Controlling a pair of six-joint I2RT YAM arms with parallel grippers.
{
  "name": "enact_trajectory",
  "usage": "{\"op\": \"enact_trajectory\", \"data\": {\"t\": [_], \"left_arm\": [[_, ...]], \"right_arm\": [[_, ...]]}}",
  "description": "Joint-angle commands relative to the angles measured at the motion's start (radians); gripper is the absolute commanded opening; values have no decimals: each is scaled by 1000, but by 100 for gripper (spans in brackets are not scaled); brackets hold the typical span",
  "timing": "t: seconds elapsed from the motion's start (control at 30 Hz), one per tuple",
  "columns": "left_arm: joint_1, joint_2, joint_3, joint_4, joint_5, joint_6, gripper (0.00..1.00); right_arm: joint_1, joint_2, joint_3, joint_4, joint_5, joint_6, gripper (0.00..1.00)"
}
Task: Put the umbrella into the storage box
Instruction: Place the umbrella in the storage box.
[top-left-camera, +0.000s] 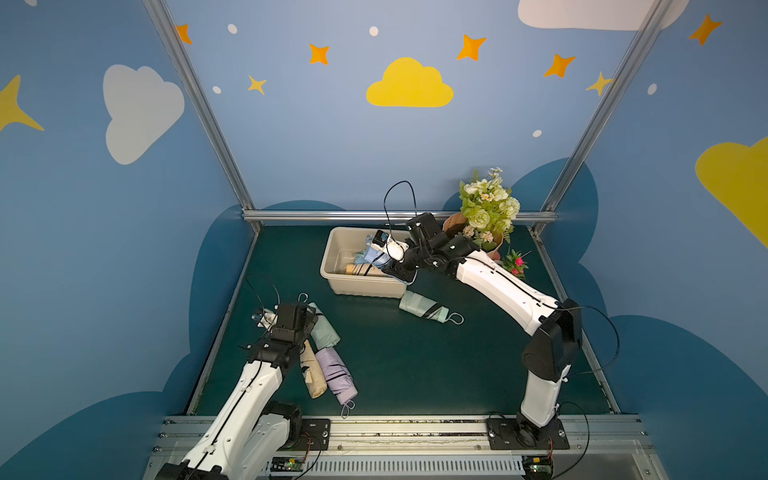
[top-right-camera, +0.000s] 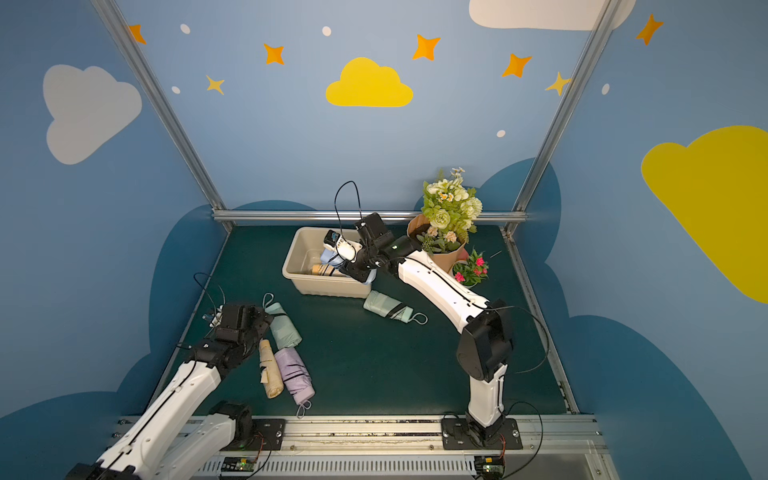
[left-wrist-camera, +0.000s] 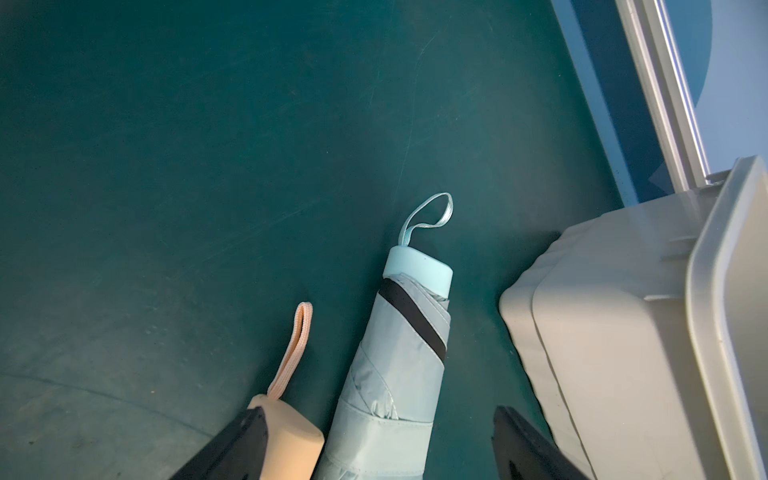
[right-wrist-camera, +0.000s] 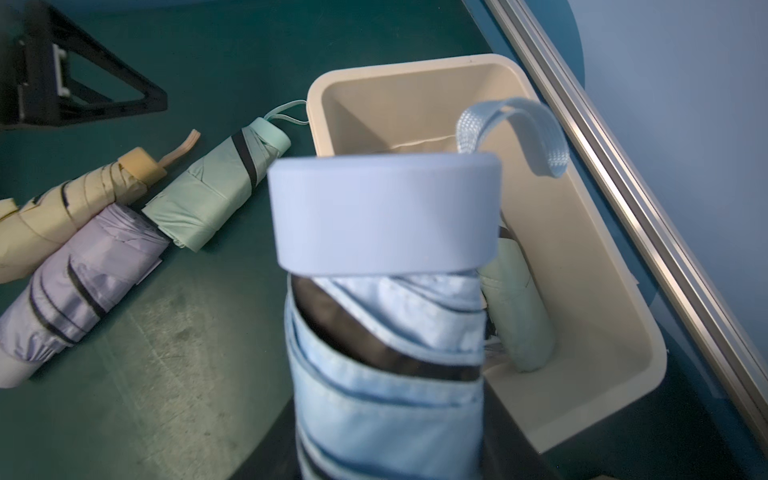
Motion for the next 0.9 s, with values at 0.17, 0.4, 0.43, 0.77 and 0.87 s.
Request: {"op": "enact_trajectory", "data": {"t": [0.17, 0.4, 0.43, 0.77, 0.87], "left_arm": [[23, -12, 1, -23, 57, 5, 90], [25, -60, -21, -87, 46, -20, 90], [25, -69, -25, -97, 44, -20, 90], [27, -75, -32, -187, 81, -8, 88], [26, -72, -22, -203, 83, 17, 89]], "right_arm": [[-6, 169, 194, 82, 35, -89, 40], [-7, 302, 320, 77, 70, -171, 40], [-7, 315, 320, 76, 65, -182, 41], [-12, 382, 338, 130, 78, -117, 75], [-12, 373, 359, 149, 92, -107, 85]]}}
